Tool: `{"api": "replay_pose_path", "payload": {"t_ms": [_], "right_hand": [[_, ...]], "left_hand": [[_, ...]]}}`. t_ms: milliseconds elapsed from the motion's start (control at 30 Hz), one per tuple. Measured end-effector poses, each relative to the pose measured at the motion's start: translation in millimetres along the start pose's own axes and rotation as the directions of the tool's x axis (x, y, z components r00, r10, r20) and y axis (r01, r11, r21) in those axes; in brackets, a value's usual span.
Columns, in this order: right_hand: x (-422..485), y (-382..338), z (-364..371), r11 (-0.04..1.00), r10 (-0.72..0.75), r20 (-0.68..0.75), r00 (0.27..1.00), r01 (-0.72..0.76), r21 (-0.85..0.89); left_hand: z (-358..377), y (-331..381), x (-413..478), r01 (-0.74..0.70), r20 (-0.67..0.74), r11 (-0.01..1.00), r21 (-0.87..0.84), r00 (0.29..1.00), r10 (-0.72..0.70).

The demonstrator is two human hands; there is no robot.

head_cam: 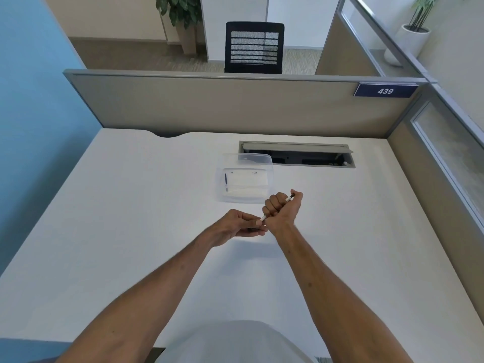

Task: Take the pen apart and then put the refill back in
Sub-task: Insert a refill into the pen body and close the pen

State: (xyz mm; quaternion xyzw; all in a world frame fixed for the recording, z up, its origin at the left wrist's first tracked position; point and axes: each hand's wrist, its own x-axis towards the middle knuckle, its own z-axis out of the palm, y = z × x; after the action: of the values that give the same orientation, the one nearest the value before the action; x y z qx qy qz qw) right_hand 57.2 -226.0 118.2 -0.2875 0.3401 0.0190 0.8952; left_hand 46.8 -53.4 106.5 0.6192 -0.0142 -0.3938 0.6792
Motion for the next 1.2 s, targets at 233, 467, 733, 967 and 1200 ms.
{"api": "replay_pose_path", "payload": {"t_ms": [233, 467, 733, 967, 1200], "right_hand": [[5.2, 1.6, -2.7, 1.0, -0.015, -0.01, 1.0, 0.015, 0.003], [6.6, 1.6, -3.2, 0.999, -0.008, 0.013, 1.0, 0.007, 0.043], [13.8, 1.0, -6.2, 1.0, 0.021, 0.1, 0.995, -0.02, -0.016], [34.9, 4.9, -23.1, 0.895, -0.144, -0.029, 0.989, 0.118, -0.431], [41.2, 7.0, -56.3, 0.32, -0.284, 0.35, 0.893, 0.432, -0.843]], "left_hand": [[-0.5, -0.9, -1.2, -0.003, 0.008, 1.0, 0.008, 1.0, 0.003], [-1.5, -2.7, 0.7, 0.002, 0.012, 1.0, 0.004, 1.0, -0.002], [-6.6, -9.2, 4.2, -0.007, -0.059, 0.999, -0.037, 0.998, 0.005], [-30.1, -20.1, 9.6, -0.015, -0.247, 1.0, -0.011, 0.969, 0.012], [-48.4, -27.4, 17.6, 0.001, -0.373, 0.986, 0.169, 0.926, 0.063]]}}
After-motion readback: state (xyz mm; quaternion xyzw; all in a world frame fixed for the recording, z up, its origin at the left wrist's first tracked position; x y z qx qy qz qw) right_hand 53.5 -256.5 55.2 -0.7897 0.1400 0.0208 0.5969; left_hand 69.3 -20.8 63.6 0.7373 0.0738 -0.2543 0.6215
